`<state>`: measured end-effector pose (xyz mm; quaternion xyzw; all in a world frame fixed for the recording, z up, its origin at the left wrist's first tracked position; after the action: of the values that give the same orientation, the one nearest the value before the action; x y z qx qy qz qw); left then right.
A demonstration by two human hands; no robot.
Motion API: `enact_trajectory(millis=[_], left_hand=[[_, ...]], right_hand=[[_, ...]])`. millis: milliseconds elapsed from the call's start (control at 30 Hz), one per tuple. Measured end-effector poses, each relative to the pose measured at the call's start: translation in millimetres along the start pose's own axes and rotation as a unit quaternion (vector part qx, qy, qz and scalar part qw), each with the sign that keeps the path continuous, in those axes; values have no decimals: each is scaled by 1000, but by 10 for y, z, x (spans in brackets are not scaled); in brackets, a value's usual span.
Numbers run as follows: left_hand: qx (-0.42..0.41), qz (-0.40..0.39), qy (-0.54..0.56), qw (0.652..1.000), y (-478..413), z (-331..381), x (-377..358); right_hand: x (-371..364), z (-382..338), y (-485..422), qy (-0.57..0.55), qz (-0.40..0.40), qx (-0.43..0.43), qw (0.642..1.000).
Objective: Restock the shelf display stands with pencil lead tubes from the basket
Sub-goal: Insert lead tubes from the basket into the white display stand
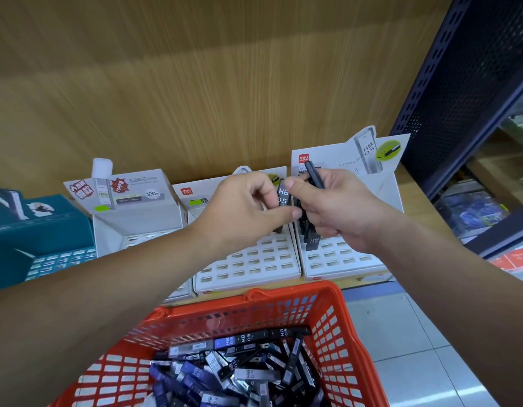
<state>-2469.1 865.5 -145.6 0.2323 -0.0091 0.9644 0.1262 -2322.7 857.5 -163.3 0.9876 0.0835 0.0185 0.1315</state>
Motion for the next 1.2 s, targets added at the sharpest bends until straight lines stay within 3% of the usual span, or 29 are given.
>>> enact_trajectory(millis=[100, 300, 467, 633, 1000, 1200], left_hand=[[1, 13, 32, 999, -86, 35, 46], [11, 41, -27, 999, -198, -164, 199], [-42, 85, -98, 991, -207, -59, 253], [-62, 54, -158, 984, -115, -152, 101], [-49, 34, -149, 987, -258, -459, -50], [-83, 31, -220, 971, -273, -414, -74]], right_hand=[[-15, 0, -23, 6, 9, 10, 1000], [92, 117, 16, -48, 36, -55, 997], [115, 190, 92, -91, 14, -88, 992], [199, 217, 99, -76, 23, -87, 993], [232, 212, 150, -60, 20, -81, 995], [178, 235, 141, -98, -4, -102, 990]])
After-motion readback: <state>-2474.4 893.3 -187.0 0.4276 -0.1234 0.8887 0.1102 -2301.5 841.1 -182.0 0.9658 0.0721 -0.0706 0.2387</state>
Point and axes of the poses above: each hand's wrist, its own y-axis away from the middle knuckle, its own x-axis out of the back of the hand, z = x × y, the point moved 8 cm from there along -y, towards the middle knuckle, and after that the axes turned 2 degrees about x, right-handed, at the moved point
